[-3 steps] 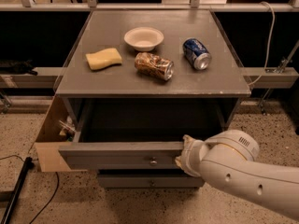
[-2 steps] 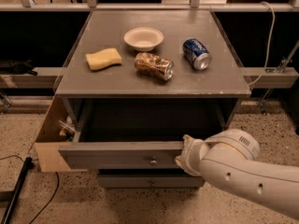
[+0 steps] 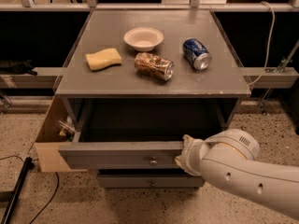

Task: Open top drawer

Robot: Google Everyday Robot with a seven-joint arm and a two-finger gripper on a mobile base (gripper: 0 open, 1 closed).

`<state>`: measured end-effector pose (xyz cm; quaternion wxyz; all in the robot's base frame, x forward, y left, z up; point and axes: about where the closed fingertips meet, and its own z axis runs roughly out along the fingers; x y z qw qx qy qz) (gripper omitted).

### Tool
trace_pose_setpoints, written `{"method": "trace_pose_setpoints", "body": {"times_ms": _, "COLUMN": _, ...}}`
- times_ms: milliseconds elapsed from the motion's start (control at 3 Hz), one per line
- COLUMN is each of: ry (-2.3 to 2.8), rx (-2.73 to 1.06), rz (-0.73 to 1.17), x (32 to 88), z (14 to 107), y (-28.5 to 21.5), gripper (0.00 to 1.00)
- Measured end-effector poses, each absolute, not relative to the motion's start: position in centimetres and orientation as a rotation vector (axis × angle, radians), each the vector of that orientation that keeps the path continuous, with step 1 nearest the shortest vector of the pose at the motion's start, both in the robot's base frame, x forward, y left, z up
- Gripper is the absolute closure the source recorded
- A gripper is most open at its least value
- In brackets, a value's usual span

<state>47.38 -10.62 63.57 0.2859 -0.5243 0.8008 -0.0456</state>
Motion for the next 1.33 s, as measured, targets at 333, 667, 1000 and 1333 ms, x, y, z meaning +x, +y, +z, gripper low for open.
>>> {"method": "trace_pose_setpoints", "body": {"times_ms": 333, "ry": 2.141, "rx": -1.402, "rz": -0.122, "x": 47.38, "z": 63.57, "y": -10.62, "gripper": 0.39}}
{"method": "trace_pose_setpoints", "body": {"times_ms": 667, "ry": 2.141, "rx": -1.402, "rz": -0.122, "x": 47.38, "z": 63.57, "y": -10.62, "gripper": 0.16}}
{"method": "trace_pose_setpoints", "body": {"times_ms": 1000, "ry": 2.141, "rx": -1.402, "rz": -0.122, "x": 47.38, "z": 63.57, "y": -10.62, "gripper": 0.0}}
{"method": "trace_pose_setpoints", "body": {"times_ms": 1333, "ry": 2.141, "rx": -1.402, "rz": -0.122, "x": 47.38, "z": 63.58, "y": -10.62, "gripper": 0.0}}
